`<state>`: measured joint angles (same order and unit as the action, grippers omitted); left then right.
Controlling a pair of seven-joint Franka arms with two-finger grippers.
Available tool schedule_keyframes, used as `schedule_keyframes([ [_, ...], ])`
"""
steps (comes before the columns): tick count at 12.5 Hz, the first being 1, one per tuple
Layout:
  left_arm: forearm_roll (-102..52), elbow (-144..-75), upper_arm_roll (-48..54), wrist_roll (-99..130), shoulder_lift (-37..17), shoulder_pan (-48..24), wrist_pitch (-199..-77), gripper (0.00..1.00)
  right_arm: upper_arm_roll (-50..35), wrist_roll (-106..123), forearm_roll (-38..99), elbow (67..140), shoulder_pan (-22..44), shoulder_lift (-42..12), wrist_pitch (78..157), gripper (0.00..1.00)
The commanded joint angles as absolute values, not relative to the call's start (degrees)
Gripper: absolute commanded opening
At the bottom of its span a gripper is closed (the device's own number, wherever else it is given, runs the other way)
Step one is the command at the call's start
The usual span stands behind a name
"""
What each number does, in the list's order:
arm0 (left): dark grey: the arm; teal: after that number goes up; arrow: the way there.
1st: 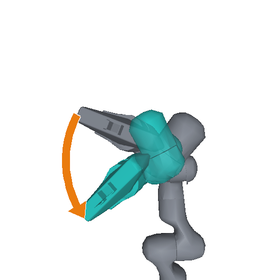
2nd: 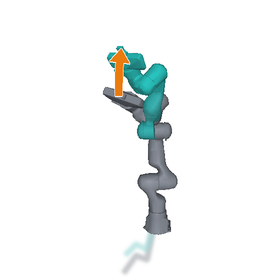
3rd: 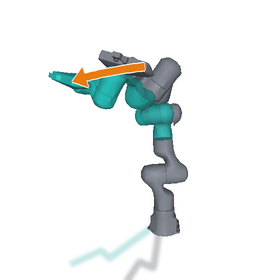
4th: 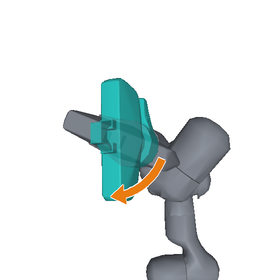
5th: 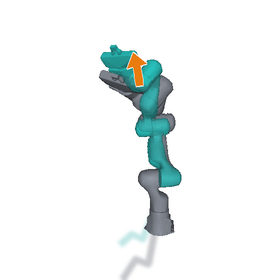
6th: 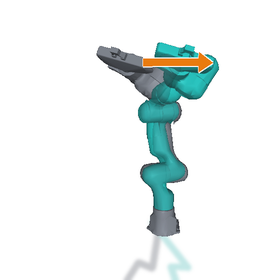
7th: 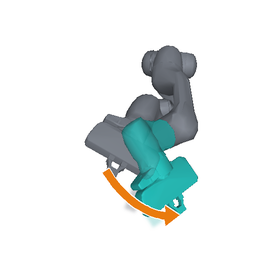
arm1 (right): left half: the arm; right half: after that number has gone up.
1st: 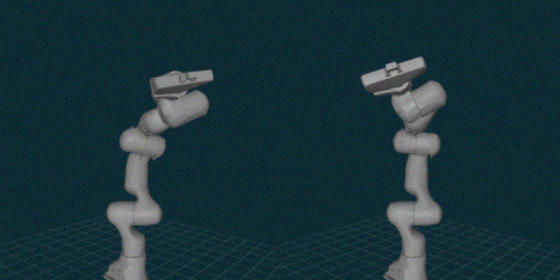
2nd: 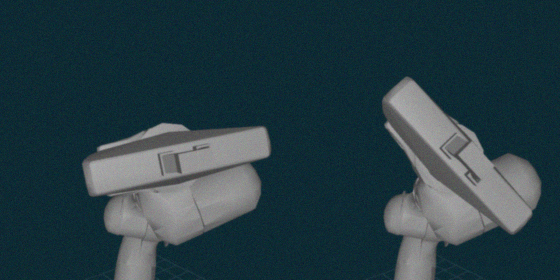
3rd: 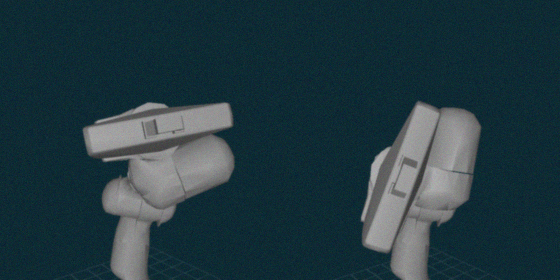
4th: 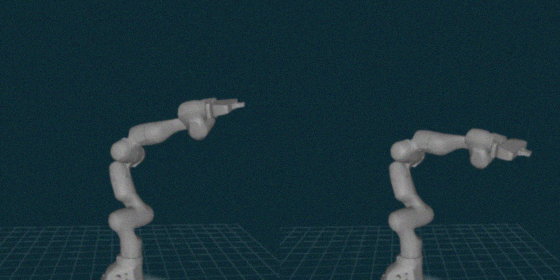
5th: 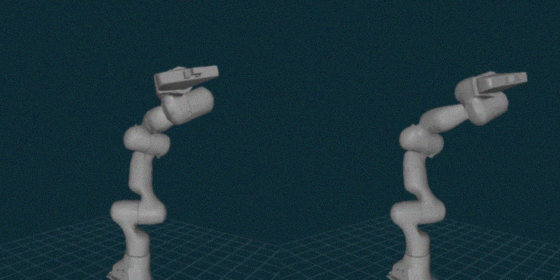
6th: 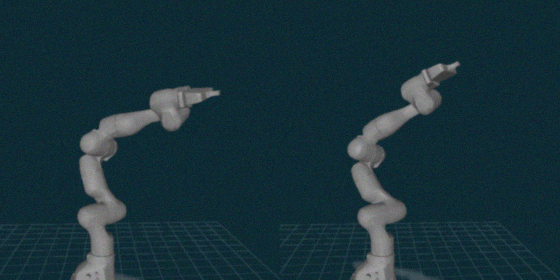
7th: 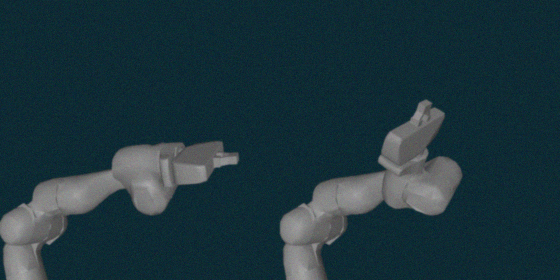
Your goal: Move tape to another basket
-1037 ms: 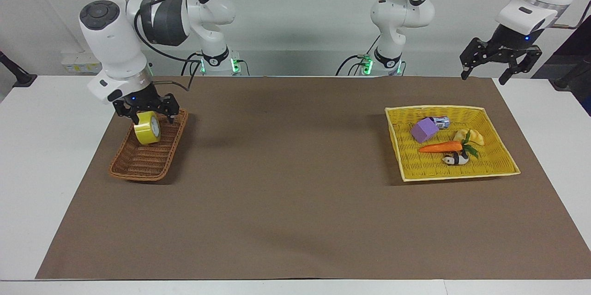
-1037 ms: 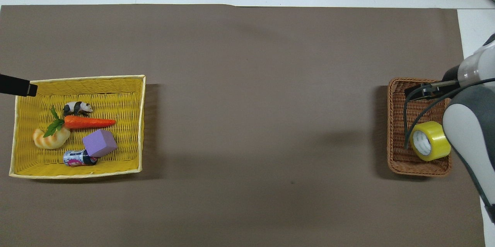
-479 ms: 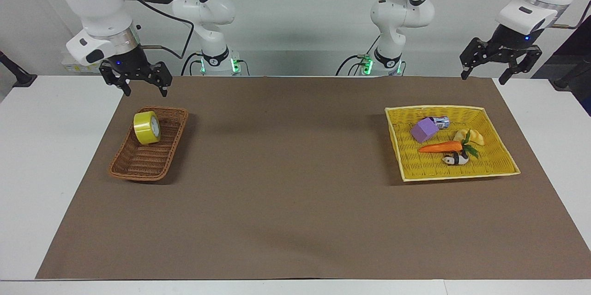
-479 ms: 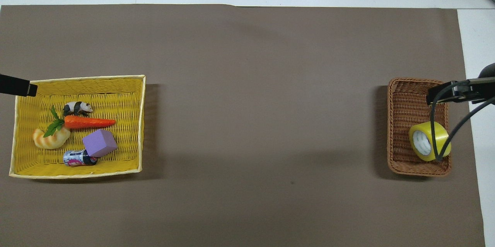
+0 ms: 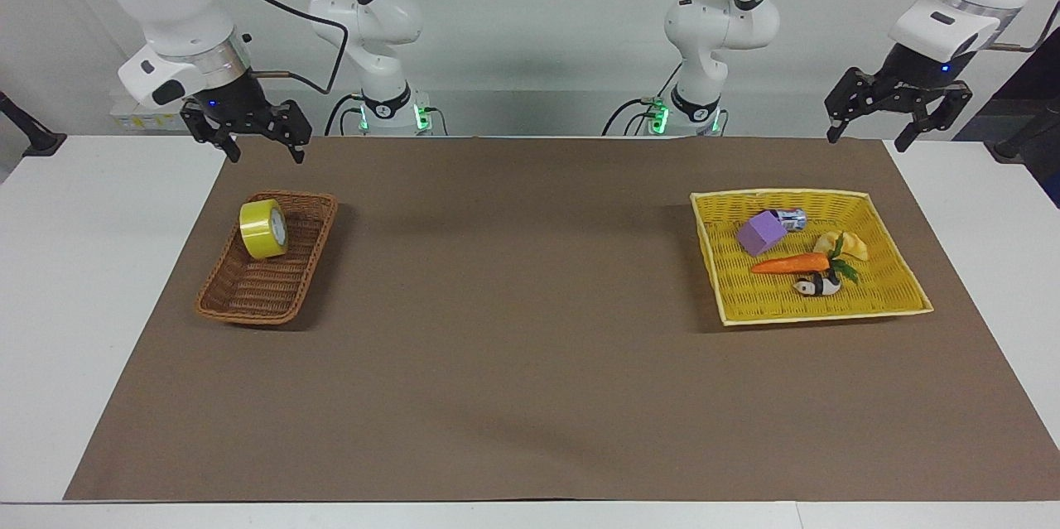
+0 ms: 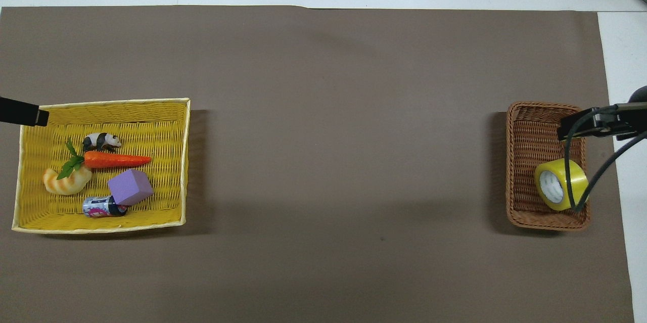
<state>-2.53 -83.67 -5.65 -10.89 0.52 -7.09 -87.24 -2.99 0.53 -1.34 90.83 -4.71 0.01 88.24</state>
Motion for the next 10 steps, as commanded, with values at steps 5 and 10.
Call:
schedule_keyframes([
  [5,-1.8,-84.5,-5.2,-11.0,1.5,-6.6,-86.8,1.0,-3.3,-1.1,-1.0,90.0,-5.8,-0.8,91.6,1.0],
  [10,-1.8,-84.5,-5.2,-10.9,1.5,-6.6,-86.8,1.0,-3.3,-0.9,-1.1,90.3,-5.6,-0.7,91.6,1.0],
])
